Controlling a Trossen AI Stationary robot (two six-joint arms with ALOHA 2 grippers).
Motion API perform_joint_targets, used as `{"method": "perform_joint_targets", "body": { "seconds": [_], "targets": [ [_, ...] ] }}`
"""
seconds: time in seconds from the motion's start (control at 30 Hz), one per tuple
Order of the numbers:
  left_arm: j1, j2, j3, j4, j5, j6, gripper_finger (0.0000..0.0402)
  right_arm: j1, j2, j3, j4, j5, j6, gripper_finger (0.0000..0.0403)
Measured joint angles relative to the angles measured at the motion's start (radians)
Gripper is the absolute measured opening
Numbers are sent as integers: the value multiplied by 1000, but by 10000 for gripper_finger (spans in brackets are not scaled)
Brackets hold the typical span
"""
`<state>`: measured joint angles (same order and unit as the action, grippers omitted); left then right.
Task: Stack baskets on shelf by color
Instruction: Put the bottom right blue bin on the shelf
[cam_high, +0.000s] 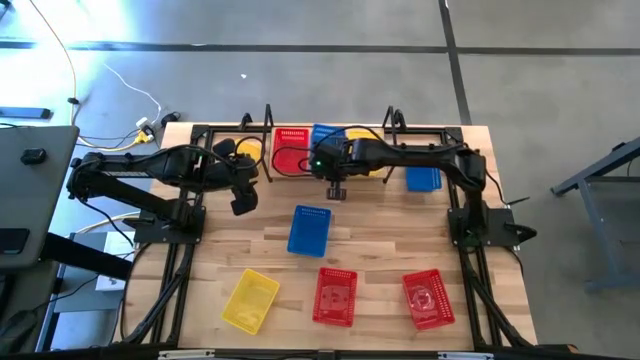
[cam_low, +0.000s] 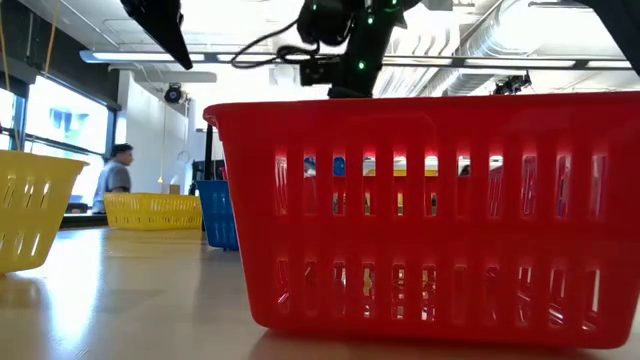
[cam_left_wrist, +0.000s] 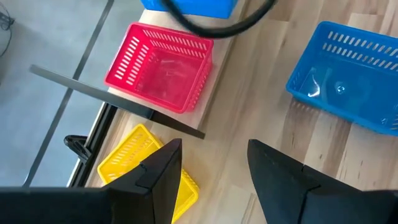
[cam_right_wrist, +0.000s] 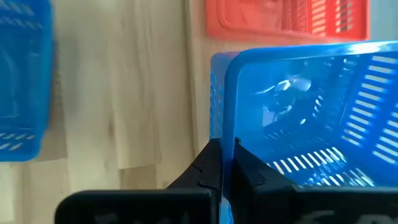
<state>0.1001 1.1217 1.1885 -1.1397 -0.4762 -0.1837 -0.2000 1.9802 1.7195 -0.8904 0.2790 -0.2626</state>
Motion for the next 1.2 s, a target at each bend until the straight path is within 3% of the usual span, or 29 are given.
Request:
{"method": "perform_joint_targets", "body": {
  "seconds": [0.2, 0.57, 1.2],
  "targets": [
    [0, 0, 0, 0, 1, -15, 174, -26, 27, 0, -26, -2, -5, 0],
    [0, 0, 0, 0, 0, -23, 174, -64, 29, 0, -3, -107, -8, 0],
    [0, 0, 0, 0, -3, -23, 174, -60, 77, 0, 10, -89, -8, 0]
  ]
}}
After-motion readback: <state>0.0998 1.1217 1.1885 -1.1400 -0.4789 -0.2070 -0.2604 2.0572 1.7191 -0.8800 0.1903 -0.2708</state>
